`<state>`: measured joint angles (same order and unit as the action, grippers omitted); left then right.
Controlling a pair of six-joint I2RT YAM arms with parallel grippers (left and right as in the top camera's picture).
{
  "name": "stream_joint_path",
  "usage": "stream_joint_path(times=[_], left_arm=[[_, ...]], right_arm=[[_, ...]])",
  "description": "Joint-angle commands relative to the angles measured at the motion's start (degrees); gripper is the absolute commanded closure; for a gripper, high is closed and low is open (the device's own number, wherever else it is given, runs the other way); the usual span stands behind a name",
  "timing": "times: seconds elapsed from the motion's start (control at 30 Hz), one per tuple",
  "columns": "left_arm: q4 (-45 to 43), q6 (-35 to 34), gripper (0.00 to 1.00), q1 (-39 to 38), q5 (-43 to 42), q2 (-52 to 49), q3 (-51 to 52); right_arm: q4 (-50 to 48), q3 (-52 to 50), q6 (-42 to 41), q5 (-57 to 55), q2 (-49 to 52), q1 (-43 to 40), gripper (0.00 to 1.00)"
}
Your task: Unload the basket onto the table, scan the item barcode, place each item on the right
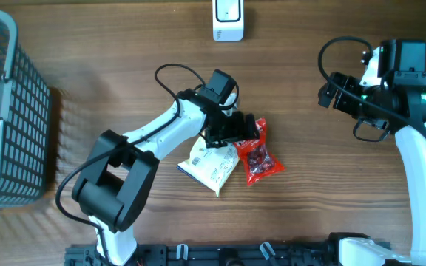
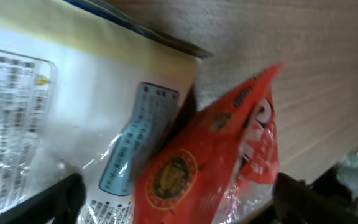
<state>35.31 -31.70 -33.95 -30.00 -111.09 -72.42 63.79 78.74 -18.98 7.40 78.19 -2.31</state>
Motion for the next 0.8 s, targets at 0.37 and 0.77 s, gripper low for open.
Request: stream_joint_path(times=[0.37, 0.77], left_arm=[[0.87, 2.95, 0.18, -0.33, -1.07, 2.27, 0.11], [-5.35, 2.8, 0.36, -3.43, -0.15, 2.1, 0.11]], right_arm=[[-0.28, 0.44, 0.33, -0.98, 0.26, -0.13, 0.0], [-0.09, 0.42, 0.35, -0.98, 0.26, -0.13, 0.0]])
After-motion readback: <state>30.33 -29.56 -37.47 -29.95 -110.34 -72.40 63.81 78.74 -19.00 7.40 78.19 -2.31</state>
